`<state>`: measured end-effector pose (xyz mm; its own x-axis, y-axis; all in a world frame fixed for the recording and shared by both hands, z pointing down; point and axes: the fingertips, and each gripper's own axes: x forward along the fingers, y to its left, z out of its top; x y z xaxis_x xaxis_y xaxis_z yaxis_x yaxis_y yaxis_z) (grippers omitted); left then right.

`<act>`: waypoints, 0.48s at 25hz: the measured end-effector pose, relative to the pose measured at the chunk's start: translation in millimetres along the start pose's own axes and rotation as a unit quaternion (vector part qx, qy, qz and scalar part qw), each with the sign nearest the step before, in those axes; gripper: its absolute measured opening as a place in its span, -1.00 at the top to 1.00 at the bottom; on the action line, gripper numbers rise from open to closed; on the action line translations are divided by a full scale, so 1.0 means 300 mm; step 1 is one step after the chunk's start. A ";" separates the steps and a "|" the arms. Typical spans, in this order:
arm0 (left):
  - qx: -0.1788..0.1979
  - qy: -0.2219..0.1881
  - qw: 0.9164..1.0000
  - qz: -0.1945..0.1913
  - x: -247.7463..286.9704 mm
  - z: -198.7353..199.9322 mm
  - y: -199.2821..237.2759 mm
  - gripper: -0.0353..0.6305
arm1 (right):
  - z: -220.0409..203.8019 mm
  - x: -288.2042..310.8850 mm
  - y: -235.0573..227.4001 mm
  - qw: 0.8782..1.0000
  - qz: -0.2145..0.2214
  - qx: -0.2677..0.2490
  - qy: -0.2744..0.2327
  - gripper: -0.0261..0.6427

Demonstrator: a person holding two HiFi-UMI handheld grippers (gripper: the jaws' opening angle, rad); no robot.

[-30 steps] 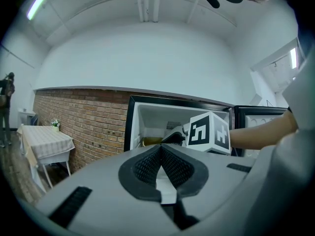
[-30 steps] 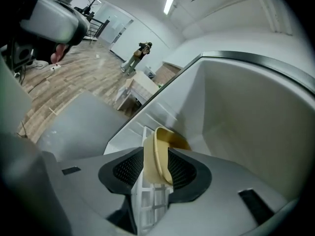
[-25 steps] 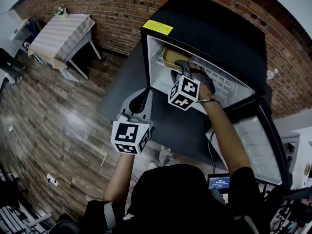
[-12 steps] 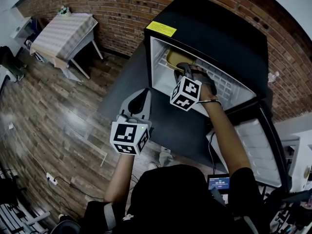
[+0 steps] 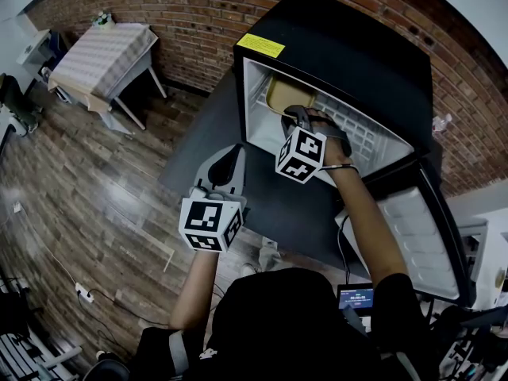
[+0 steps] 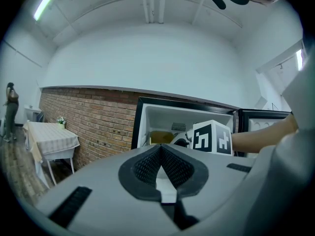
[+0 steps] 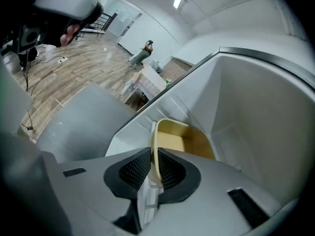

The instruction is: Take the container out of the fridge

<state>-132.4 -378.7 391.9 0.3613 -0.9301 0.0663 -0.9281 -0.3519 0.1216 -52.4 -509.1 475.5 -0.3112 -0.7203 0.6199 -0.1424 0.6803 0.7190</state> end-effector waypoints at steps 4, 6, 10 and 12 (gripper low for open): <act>0.001 -0.001 1.000 0.000 -0.015 0.004 -0.004 0.85 | 0.019 -0.021 0.008 1.000 0.004 0.007 -0.007 0.71; 0.000 -0.003 1.000 -0.001 -0.024 0.007 -0.006 0.85 | 0.031 -0.033 0.012 1.000 0.007 0.016 -0.013 0.71; 0.004 -0.006 1.000 -0.002 -0.042 0.017 -0.007 0.85 | 0.055 -0.061 0.019 0.999 0.006 0.028 -0.024 0.75; 0.006 -0.007 1.000 -0.001 -0.056 0.021 -0.007 0.85 | 0.066 -0.079 0.026 0.999 0.008 0.031 -0.027 0.76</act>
<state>-137.0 -363.0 384.3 0.3627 -0.9304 0.0522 -0.9281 -0.3556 0.1101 -64.6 -483.9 460.3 -0.3638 -0.7026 0.6115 -0.1948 0.6994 0.6877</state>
